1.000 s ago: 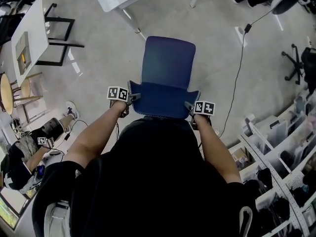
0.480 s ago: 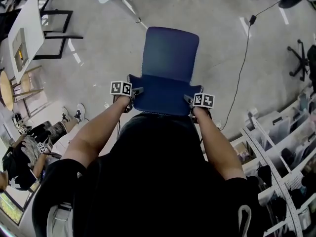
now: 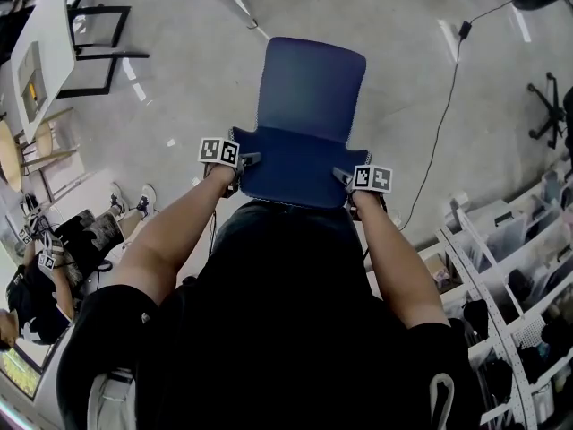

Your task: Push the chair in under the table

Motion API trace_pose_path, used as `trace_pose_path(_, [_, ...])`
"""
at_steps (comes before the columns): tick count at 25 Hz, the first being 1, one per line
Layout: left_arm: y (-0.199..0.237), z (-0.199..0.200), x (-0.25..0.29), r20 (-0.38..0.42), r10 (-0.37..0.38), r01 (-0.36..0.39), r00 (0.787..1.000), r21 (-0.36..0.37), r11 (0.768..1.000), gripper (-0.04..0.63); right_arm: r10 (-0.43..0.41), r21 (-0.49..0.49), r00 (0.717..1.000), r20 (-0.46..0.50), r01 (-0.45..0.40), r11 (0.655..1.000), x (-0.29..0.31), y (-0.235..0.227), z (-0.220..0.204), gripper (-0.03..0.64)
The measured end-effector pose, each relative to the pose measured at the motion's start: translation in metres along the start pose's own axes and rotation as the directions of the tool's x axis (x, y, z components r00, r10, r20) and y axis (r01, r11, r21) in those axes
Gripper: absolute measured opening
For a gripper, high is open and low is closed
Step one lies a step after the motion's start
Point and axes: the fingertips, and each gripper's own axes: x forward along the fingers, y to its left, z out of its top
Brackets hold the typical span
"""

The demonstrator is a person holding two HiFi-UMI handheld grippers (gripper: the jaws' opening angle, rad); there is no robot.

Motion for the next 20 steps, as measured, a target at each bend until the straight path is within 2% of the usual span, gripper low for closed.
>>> trace_pose_path(11, [-0.002, -0.003, 0.008, -0.049, -0.033, 0.033, 0.998, -0.006, 0.999, 0.321, 0.038, -0.016, 0.999, -0.022, -0.039, 0.999, 0.004, 0.000, 0.002, 0.371])
trace_pose_path(16, [-0.001, -0.003, 0.007, -0.054, -0.012, 0.012, 0.998, 0.009, 1.000, 0.310, 0.032, -0.016, 0.999, -0.016, -0.033, 0.999, 0.003, 0.000, 0.002, 0.323])
trace_pose_path(20, [-0.011, 0.004, 0.004, -0.042, -0.029, 0.029, 0.999, -0.008, 1.000, 0.302, 0.024, 0.000, 1.000, 0.005, -0.024, 1.000, -0.009, -0.002, 0.015, 0.282])
